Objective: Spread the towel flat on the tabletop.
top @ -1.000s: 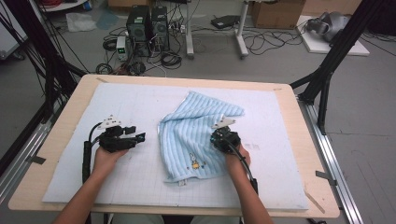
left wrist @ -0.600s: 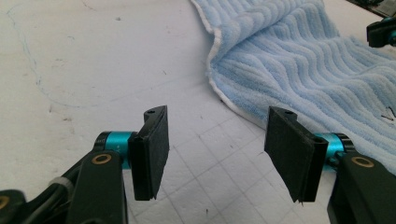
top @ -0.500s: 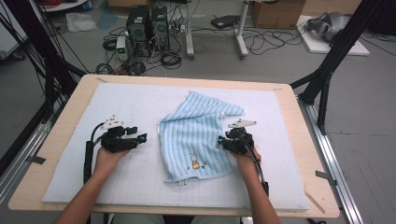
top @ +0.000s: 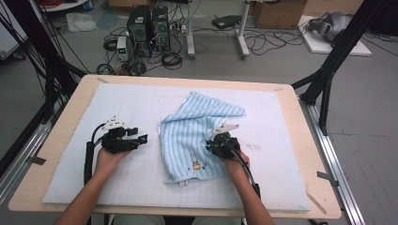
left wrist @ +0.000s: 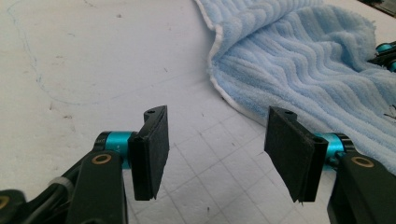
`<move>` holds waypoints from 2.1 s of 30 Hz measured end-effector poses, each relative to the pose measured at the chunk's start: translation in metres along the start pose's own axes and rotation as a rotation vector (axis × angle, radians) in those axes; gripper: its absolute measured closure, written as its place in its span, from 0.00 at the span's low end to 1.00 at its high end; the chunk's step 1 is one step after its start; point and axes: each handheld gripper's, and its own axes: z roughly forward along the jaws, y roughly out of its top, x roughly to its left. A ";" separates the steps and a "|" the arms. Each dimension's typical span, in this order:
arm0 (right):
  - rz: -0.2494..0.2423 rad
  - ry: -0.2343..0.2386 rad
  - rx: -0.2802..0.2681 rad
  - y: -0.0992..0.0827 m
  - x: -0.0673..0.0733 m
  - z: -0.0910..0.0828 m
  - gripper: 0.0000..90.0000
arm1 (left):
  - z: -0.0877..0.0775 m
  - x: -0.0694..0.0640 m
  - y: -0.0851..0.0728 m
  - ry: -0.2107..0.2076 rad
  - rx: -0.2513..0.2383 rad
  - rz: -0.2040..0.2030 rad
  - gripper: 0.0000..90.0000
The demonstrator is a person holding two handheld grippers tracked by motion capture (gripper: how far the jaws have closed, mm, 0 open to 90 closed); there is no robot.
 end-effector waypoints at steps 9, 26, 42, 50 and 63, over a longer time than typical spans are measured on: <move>-0.026 -0.340 0.039 -0.014 -0.027 -0.027 0.97 | -0.002 0.001 -0.001 0.009 -0.008 -0.009 0.45; 0.139 -0.265 -0.139 -0.035 -0.044 -0.059 0.52 | 0.015 -0.020 0.004 -0.121 0.032 0.012 0.51; 0.156 -0.217 -0.179 -0.039 -0.046 -0.063 0.50 | 0.077 -0.092 0.020 -0.098 0.216 0.288 0.59; 0.140 -0.185 -0.164 -0.038 -0.040 -0.058 0.49 | 0.070 -0.077 0.024 -0.045 0.203 0.288 0.95; 0.115 -0.135 -0.150 -0.033 -0.027 -0.049 0.49 | 0.049 -0.031 0.024 0.021 0.172 0.087 0.61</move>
